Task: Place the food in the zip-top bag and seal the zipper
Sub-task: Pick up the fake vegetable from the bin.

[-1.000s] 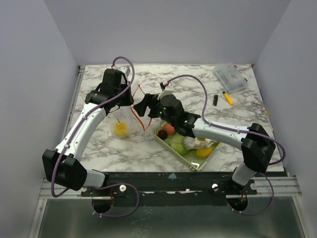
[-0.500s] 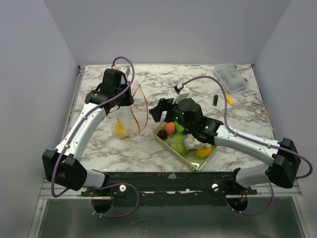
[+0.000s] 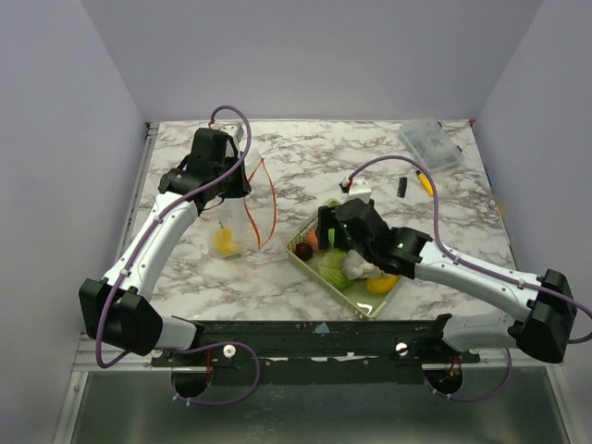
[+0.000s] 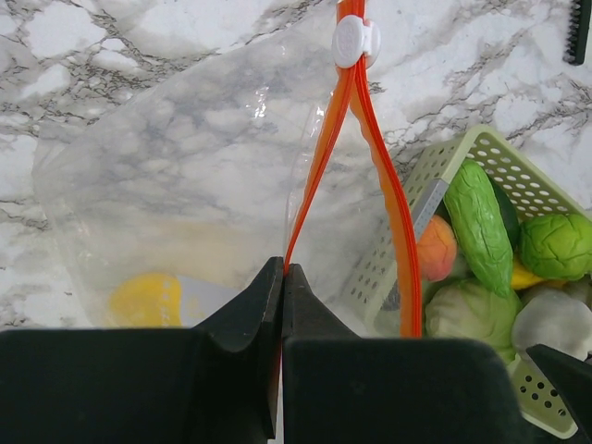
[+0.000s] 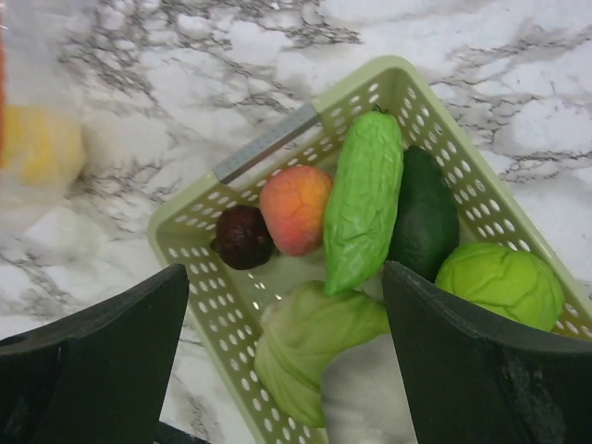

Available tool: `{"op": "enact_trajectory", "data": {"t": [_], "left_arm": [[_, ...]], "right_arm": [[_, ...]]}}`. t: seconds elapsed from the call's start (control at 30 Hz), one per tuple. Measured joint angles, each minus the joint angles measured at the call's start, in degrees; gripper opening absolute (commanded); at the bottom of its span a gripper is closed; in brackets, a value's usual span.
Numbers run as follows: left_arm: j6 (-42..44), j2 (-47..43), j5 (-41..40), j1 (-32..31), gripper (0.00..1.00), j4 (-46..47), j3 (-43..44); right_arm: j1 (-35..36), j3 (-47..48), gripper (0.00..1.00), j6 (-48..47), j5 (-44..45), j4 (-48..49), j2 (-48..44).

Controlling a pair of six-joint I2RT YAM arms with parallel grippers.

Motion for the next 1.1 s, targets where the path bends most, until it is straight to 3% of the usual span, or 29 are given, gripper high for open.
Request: {"op": "enact_trajectory", "data": {"t": [0.27,0.67,0.83,0.93,1.1], "left_arm": [[-0.2,0.0,0.2,0.0,0.00,0.0,0.0],[-0.2,0.1,0.2,0.0,0.00,0.0,0.0],[-0.2,0.4,0.2,0.0,0.00,0.0,0.0],[-0.2,0.4,0.2,0.0,0.00,0.0,0.0],[-0.2,0.4,0.2,0.0,0.00,0.0,0.0]], "right_arm": [[0.0,0.7,0.70,0.0,6.5,-5.2,9.7],[0.0,0.7,0.57,-1.9,10.4,-5.6,17.4],[0.0,0.7,0.42,-2.5,11.4,-4.6,17.4],[0.0,0.7,0.28,-3.1,11.8,-4.3,17.4],[0.0,0.7,0.15,-3.5,12.0,-4.3,17.4]]}}
